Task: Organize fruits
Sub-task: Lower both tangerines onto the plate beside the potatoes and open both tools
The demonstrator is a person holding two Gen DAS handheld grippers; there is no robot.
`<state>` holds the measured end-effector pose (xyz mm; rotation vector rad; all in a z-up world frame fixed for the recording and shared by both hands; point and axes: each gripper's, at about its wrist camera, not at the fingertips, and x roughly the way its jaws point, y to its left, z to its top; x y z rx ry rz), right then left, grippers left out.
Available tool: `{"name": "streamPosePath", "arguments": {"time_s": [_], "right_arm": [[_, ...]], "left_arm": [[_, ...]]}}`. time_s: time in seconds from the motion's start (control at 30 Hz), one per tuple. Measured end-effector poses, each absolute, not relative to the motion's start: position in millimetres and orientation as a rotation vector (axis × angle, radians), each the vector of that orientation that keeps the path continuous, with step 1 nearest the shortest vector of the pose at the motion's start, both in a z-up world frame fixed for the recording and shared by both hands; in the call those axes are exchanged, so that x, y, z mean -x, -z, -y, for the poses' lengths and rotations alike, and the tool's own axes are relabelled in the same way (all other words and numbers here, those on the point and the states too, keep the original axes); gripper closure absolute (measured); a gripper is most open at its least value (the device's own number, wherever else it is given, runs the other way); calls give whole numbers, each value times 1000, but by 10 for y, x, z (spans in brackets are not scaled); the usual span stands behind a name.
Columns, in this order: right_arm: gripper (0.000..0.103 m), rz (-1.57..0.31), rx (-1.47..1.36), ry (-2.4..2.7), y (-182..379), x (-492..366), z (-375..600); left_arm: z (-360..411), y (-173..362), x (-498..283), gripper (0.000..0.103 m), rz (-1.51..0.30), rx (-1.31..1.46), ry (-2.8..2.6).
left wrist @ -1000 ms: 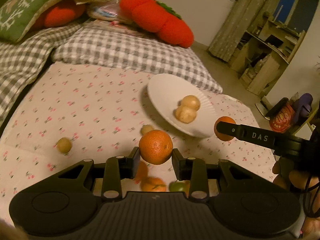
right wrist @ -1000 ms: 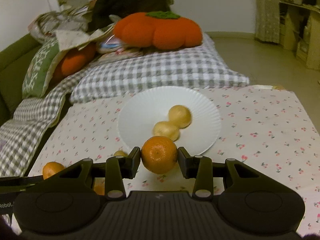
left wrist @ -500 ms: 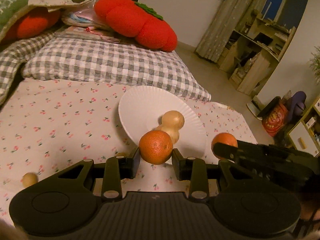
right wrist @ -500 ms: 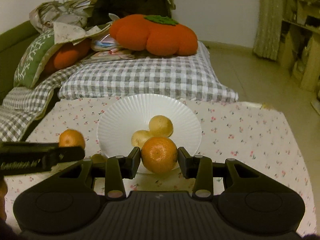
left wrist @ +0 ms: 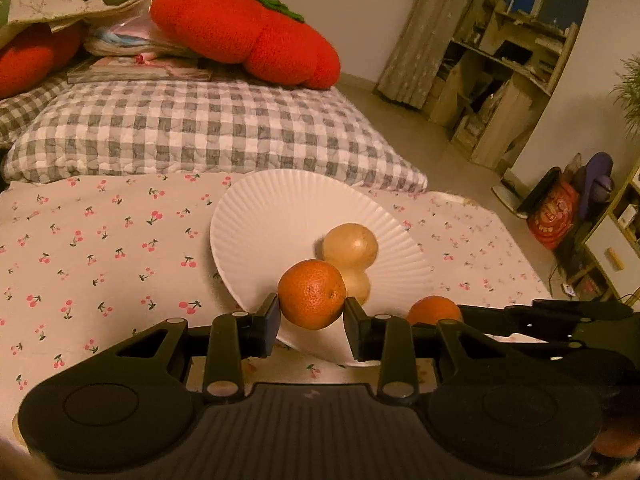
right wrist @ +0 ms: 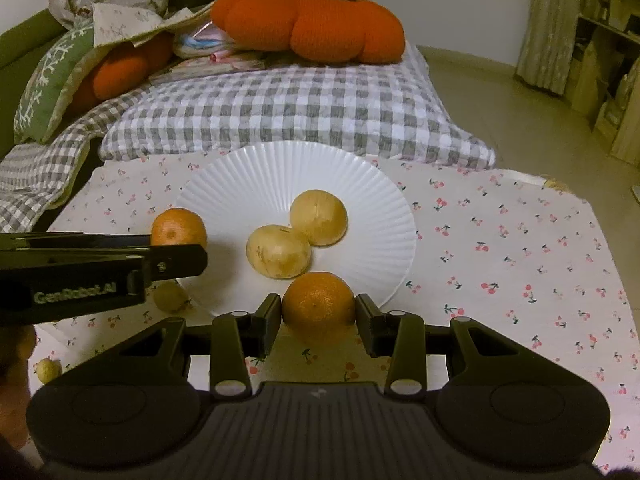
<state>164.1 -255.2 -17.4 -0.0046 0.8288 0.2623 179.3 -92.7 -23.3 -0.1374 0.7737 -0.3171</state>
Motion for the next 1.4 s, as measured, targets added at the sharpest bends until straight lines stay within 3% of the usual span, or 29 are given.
{"name": "streamPosePath", "arguments": {"time_s": [1.4], "right_arm": [[60, -800, -19, -289, 361, -1834, 2496]], "left_arm": [[926, 500, -1881, 83, -769, 113, 345]]}}
